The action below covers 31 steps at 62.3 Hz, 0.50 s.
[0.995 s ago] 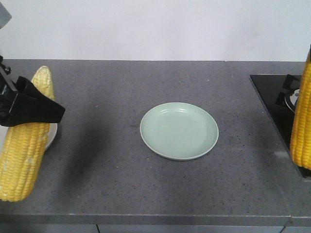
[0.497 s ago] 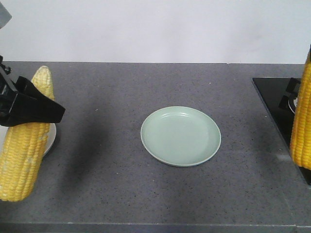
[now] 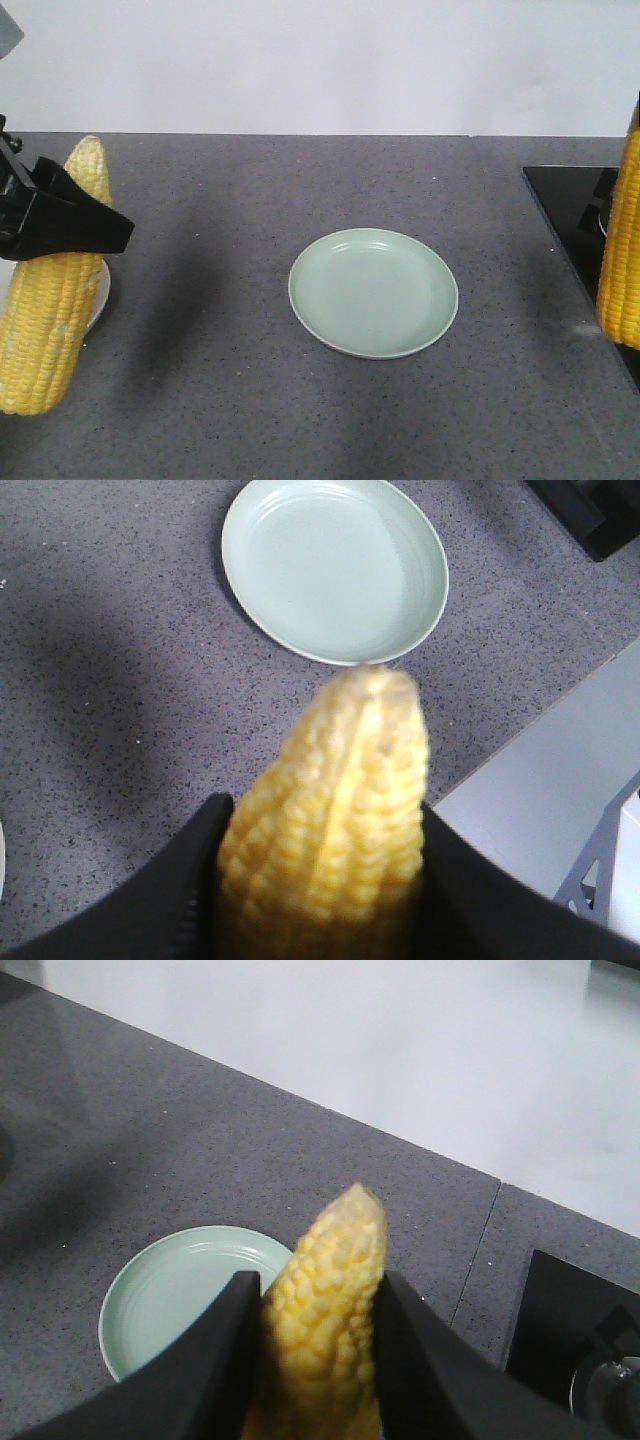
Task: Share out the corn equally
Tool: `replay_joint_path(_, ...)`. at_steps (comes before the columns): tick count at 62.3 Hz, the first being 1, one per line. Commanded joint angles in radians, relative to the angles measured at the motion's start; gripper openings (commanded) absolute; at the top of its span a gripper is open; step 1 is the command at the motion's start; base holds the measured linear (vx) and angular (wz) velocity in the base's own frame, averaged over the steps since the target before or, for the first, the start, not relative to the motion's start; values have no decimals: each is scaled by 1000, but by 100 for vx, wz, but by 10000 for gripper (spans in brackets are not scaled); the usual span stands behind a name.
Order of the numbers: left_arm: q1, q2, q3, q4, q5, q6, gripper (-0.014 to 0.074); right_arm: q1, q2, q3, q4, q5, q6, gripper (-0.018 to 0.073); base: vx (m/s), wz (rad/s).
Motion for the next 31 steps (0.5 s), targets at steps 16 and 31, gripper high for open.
replay_joint_path(16,-3,-27,-23,-38,-45,1,-6,-6,-3,-25,20,-74,-7,-4,4,0)
replay_joint_path(31,-3,-27,-23,-38,-45,1,-6,-6,-3,-25,20,-74,-7,-4,3,0)
